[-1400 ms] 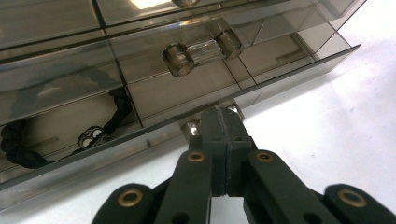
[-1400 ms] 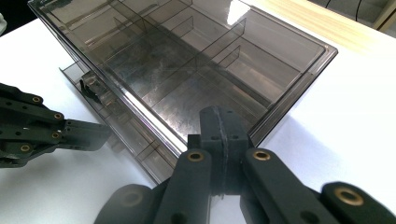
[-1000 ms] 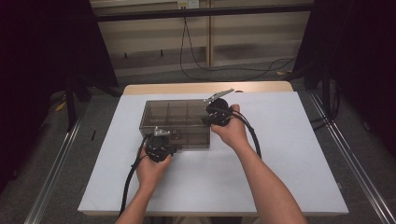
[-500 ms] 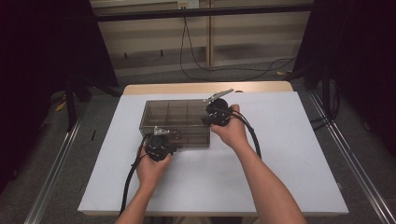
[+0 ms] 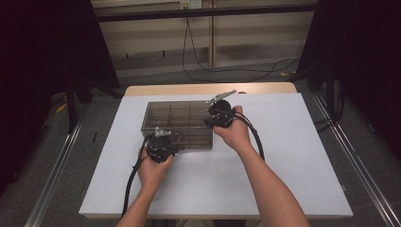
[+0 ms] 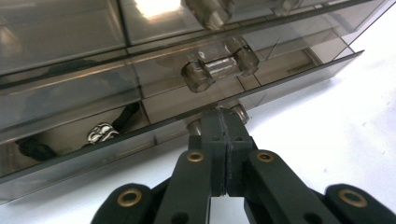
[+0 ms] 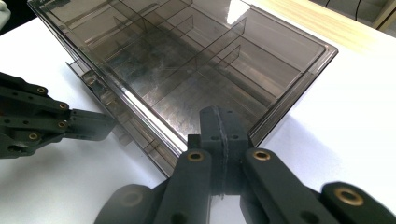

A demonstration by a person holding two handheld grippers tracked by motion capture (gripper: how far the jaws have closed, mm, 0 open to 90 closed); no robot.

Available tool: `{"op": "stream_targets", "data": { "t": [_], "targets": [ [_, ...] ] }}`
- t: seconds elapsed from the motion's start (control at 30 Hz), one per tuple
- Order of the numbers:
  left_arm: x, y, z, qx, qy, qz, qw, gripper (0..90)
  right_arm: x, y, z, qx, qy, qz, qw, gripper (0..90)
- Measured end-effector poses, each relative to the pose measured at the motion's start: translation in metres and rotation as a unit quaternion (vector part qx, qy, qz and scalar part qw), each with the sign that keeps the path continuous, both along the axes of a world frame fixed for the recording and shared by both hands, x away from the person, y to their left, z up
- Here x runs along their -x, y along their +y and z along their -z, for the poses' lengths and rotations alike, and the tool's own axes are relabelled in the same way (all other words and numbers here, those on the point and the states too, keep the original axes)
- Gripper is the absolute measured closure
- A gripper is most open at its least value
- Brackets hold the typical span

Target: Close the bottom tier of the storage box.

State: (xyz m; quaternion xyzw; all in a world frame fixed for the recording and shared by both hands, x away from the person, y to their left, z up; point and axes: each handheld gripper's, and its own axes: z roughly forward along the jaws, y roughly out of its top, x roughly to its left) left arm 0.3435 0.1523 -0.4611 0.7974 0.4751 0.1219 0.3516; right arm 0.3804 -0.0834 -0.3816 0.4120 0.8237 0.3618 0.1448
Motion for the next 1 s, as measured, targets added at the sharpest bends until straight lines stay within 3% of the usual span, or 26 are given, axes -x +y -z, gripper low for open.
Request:
{"op": "stream_targets", "data": {
  "t": [0.27, 1.0],
  "targets": [
    [0.001, 0.0047, -0.0006, -0.006, 0.006, -0.005, 1.0, 89.9, 0.0001, 0.0001, -0.0001, 0.001, 0.0, 0.0, 1.0, 90.0],
    [-0.0013, 0.0049, 0.0011, -0.002, -0.003, -0.013, 0.9999, 89.6, 0.0005, 0.0004, -0.0002, 0.002, 0.0, 0.001, 1.0, 90.0]
  ]
}}
